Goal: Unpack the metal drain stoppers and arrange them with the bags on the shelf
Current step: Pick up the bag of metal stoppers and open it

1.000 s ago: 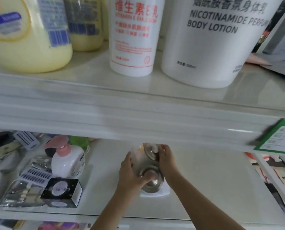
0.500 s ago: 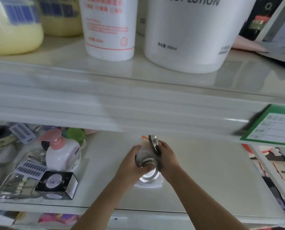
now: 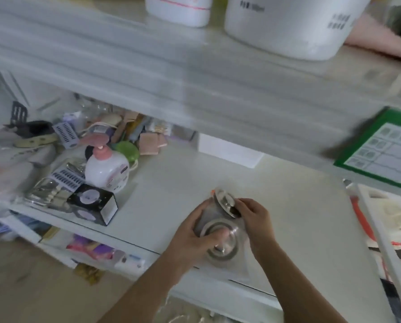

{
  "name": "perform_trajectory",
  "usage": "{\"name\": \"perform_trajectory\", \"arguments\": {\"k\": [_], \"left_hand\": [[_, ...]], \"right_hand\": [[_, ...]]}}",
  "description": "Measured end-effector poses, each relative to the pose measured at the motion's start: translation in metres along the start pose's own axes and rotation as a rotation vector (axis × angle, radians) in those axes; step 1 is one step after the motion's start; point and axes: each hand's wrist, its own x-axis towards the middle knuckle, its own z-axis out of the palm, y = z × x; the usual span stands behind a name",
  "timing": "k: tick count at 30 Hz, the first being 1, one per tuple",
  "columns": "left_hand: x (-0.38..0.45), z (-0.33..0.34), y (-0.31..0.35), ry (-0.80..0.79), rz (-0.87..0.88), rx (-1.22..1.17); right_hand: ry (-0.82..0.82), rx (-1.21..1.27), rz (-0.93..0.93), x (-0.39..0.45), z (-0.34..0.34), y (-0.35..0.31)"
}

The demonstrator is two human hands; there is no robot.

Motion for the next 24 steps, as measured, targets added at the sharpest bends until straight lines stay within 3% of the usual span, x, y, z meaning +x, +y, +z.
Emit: {"name": "perform_trajectory", "arguments": {"k": [8, 15, 22, 24], "left_hand": [[-0.033, -0.006, -0.022, 0.149, -0.099, -0.184], [-0.049, -0.011, -0.015, 0.14, -0.051, -0.324], [-0.051, -0.012, 0.001, 0.147, -0.002, -0.351], [-0.051, -0.011, 0.005, 0.176, -0.009, -0.319]], "right_hand": [[0.166, -0.084, 0.048, 0.04, -0.026, -0.018], [0.293, -0.126, 0.135, 0.098, -0.005, -0.014], [0.263, -0.557, 0.069, 0.102, 0.005, -0.009], [0.277, -0.577, -0.006, 0.092, 0.006, -0.019]]}}
